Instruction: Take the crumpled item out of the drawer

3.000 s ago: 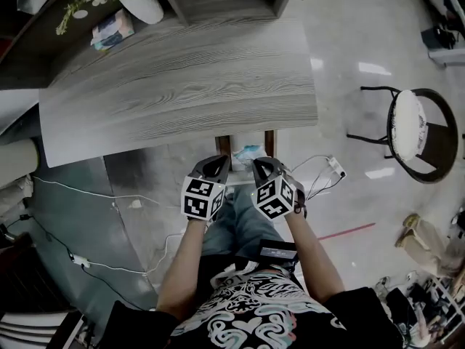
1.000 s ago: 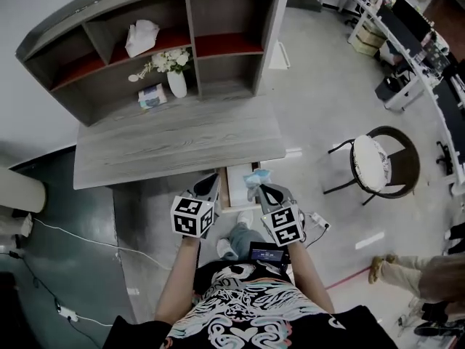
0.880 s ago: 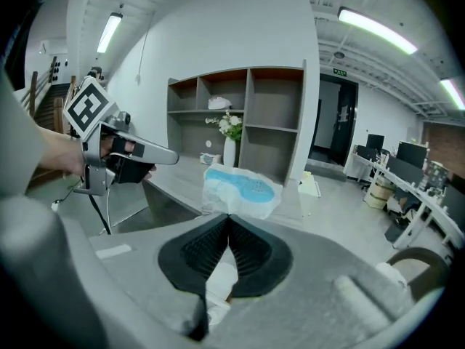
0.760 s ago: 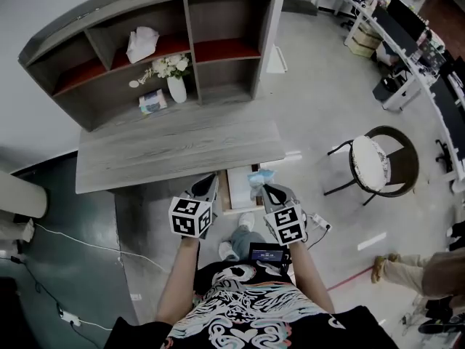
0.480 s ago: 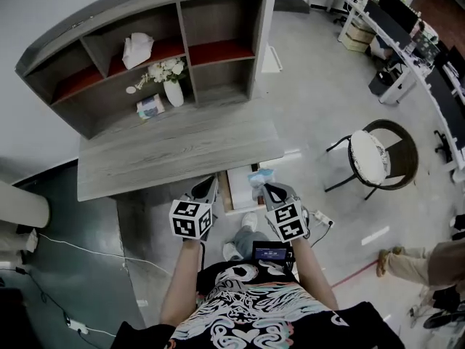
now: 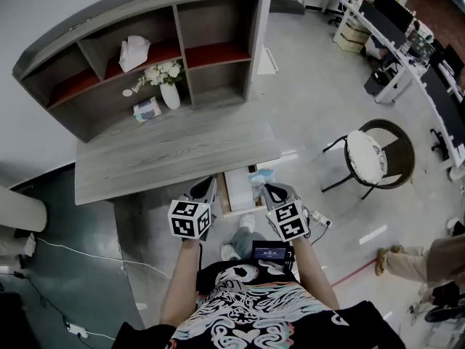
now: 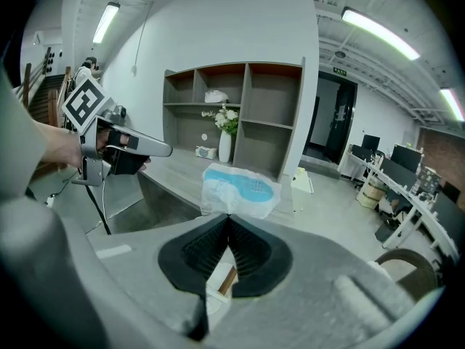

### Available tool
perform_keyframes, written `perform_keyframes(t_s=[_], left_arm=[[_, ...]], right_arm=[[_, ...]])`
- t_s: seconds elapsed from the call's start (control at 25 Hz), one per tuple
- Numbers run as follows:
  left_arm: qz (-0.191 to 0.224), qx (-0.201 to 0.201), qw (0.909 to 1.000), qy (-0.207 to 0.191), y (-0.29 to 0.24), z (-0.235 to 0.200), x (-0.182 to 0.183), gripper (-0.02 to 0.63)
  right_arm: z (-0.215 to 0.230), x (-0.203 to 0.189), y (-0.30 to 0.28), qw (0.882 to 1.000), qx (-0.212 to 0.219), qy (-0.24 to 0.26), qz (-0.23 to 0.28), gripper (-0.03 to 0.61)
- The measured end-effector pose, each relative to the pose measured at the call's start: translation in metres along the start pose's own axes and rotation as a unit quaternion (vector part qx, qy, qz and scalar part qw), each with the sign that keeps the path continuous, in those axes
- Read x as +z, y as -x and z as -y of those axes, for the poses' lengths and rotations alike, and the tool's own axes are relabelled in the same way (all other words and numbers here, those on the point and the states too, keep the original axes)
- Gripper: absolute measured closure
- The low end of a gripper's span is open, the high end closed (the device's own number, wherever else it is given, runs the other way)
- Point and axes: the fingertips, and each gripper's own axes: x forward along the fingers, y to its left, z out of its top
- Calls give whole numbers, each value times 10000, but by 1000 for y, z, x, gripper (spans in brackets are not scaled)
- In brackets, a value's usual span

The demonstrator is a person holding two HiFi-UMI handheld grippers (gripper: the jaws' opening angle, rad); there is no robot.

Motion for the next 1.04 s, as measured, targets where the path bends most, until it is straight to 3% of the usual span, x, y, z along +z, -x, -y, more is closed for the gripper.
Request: perform_keyframes(t_s=[1.04], left_arm=[[-216,-70,9997,52,-16,1,-13,614]], right_arm=[[11,-14,-5,9999,-11,1,-118,571]])
